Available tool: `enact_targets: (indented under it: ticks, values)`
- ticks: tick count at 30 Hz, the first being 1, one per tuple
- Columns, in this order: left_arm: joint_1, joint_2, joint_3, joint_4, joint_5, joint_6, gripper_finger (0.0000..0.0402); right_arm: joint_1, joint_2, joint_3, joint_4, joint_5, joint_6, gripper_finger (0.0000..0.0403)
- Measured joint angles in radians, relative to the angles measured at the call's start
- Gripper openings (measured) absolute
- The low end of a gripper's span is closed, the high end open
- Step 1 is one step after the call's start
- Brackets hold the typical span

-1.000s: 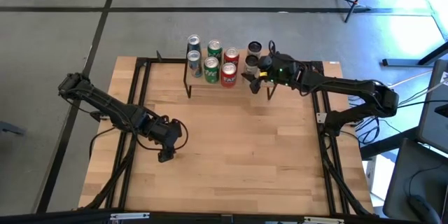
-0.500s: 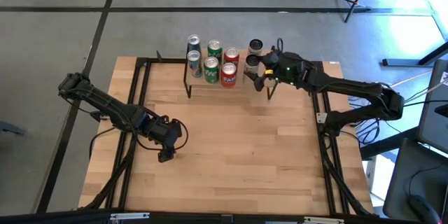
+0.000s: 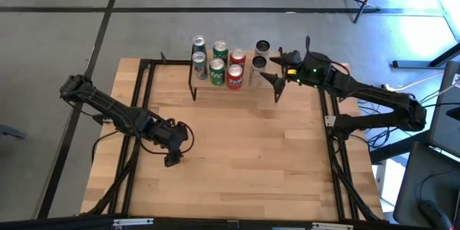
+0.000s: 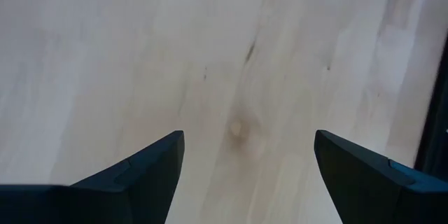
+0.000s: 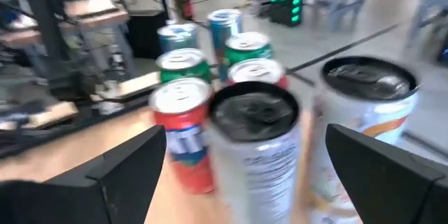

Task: Place canned beverage on shelf
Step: Adjust the orange soda can on the shelf

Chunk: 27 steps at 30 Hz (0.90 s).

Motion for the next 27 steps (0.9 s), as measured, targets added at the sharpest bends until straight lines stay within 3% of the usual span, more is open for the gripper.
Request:
enact_targets:
  ticks: [5, 12, 20, 27]
  values:
    - [0.000, 0.000, 0.000, 0.039, -0.017, -0.006, 0.0306, 0.137, -0.006, 0.000, -0.037, -0.024, 0.066, 0.0378]
    - [0.001, 0.000, 0.000, 0.235, -0.018, 0.066, 0.0306, 0.331, 0.146, 0.000, 0.079, 0.101, 0.088, 0.0378]
    - [0.025, 0.000, 0.000, 0.292, -0.032, 0.084, 0.0306, 0.353, 0.397, 0.000, 0.357, 0.130, 0.087, 0.0379]
    - [0.025, 0.000, 0.000, 0.292, -0.040, 0.082, 0.0306, 0.352, 0.484, 0.000, 0.460, 0.268, 0.056, 0.0379]
